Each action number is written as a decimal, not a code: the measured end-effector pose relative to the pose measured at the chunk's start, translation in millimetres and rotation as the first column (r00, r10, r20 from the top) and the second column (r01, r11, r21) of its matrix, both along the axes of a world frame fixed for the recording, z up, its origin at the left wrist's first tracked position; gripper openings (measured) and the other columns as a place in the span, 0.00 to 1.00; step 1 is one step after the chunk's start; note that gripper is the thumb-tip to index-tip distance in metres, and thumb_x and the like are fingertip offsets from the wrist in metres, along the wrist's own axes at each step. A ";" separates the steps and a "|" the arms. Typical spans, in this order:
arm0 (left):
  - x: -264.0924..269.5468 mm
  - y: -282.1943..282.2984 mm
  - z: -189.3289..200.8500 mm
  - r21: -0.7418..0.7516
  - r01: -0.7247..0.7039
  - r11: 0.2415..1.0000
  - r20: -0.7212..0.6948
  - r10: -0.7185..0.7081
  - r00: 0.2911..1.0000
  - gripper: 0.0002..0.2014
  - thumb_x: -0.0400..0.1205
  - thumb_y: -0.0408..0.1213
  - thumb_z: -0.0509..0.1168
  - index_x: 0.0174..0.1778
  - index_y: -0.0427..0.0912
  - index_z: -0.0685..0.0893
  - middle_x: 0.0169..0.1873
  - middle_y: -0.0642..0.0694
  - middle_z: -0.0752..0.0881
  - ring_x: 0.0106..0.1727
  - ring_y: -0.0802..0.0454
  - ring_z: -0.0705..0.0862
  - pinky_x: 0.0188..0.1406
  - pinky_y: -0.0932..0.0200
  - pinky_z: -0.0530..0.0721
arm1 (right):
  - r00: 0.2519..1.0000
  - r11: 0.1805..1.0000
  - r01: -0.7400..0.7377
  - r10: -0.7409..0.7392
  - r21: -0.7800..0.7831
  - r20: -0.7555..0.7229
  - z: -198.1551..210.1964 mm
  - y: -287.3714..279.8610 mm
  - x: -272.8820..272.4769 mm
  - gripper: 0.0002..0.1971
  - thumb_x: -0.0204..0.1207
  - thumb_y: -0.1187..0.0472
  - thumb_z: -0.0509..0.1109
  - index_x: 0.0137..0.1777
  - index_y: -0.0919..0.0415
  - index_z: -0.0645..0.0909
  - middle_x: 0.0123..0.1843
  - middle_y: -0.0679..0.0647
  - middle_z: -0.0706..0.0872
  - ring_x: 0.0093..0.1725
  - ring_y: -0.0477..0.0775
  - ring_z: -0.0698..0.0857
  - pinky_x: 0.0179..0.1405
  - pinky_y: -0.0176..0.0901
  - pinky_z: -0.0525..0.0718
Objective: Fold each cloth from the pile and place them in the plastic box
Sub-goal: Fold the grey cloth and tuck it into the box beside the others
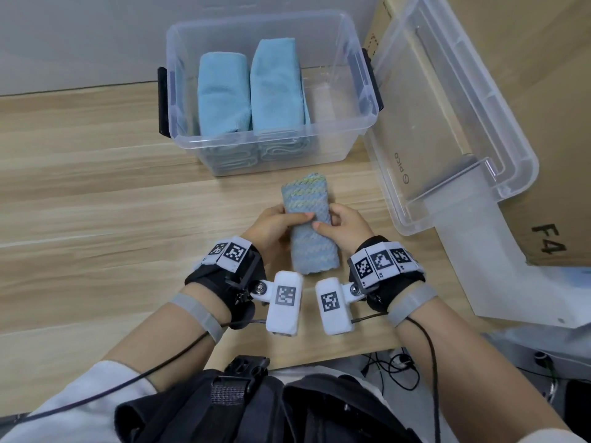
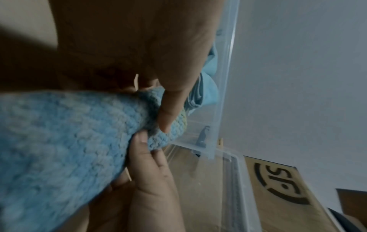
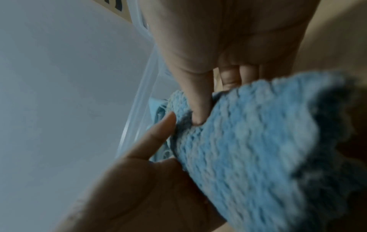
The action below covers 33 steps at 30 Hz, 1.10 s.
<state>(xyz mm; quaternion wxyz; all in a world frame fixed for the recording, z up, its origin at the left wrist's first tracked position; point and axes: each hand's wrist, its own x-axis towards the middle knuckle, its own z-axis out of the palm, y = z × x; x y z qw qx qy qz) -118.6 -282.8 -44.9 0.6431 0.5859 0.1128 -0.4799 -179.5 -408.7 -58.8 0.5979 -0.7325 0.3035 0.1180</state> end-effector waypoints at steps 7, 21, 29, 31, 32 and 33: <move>31.0 16.7 61.8 -0.089 0.076 0.993 0.325 -0.043 0.945 0.25 0.70 0.35 0.70 0.65 0.47 0.77 0.61 0.45 0.85 0.62 0.45 0.83 0.59 0.43 0.81 | 0.977 0.993 -0.092 0.076 0.077 0.199 65.5 -0.5 31.5 0.25 0.70 0.66 0.73 0.66 0.59 0.70 0.56 0.51 0.80 0.60 0.54 0.80 0.63 0.50 0.80; 132.0 25.2 89.9 0.000 -0.122 0.993 0.634 0.094 0.767 0.02 0.82 0.39 0.62 0.47 0.51 0.77 0.45 0.53 0.79 0.43 0.59 0.81 0.41 0.62 0.81 | 0.926 0.990 0.139 -0.144 0.038 0.349 118.3 -28.6 133.3 0.16 0.74 0.68 0.69 0.59 0.62 0.70 0.54 0.55 0.79 0.53 0.48 0.81 0.56 0.43 0.81; 148.9 26.7 45.1 0.274 -0.161 0.948 0.804 -0.134 0.580 0.08 0.81 0.39 0.62 0.38 0.58 0.78 0.43 0.57 0.83 0.43 0.55 0.80 0.47 0.61 0.76 | 0.991 0.868 0.000 0.067 -0.496 0.118 102.2 -83.6 175.1 0.12 0.75 0.68 0.65 0.44 0.53 0.65 0.47 0.58 0.74 0.43 0.60 0.78 0.46 0.54 0.81; 146.4 25.3 44.3 0.372 -0.212 0.904 0.819 -0.212 0.533 0.06 0.80 0.45 0.62 0.38 0.59 0.79 0.44 0.56 0.84 0.45 0.52 0.82 0.48 0.54 0.78 | 0.983 0.804 -0.130 0.180 -0.581 0.029 95.8 -87.2 178.4 0.15 0.75 0.70 0.61 0.35 0.49 0.67 0.42 0.56 0.76 0.39 0.61 0.79 0.33 0.43 0.75; 145.9 25.1 44.0 0.407 -0.226 0.885 0.817 -0.241 0.524 0.05 0.80 0.46 0.61 0.39 0.58 0.80 0.45 0.56 0.85 0.46 0.51 0.82 0.50 0.52 0.79 | 0.977 0.773 -0.175 0.213 -0.610 -0.010 94.3 -87.7 179.9 0.15 0.75 0.71 0.59 0.34 0.49 0.69 0.42 0.55 0.78 0.36 0.58 0.78 0.30 0.39 0.72; 145.9 25.3 44.0 0.427 -0.229 0.875 0.812 -0.260 0.522 0.05 0.80 0.47 0.61 0.40 0.57 0.80 0.45 0.56 0.85 0.47 0.51 0.82 0.51 0.51 0.79 | 0.973 0.748 -0.205 0.227 -0.631 -0.047 94.2 -87.0 181.8 0.15 0.76 0.71 0.58 0.36 0.49 0.73 0.44 0.55 0.79 0.34 0.56 0.77 0.26 0.36 0.69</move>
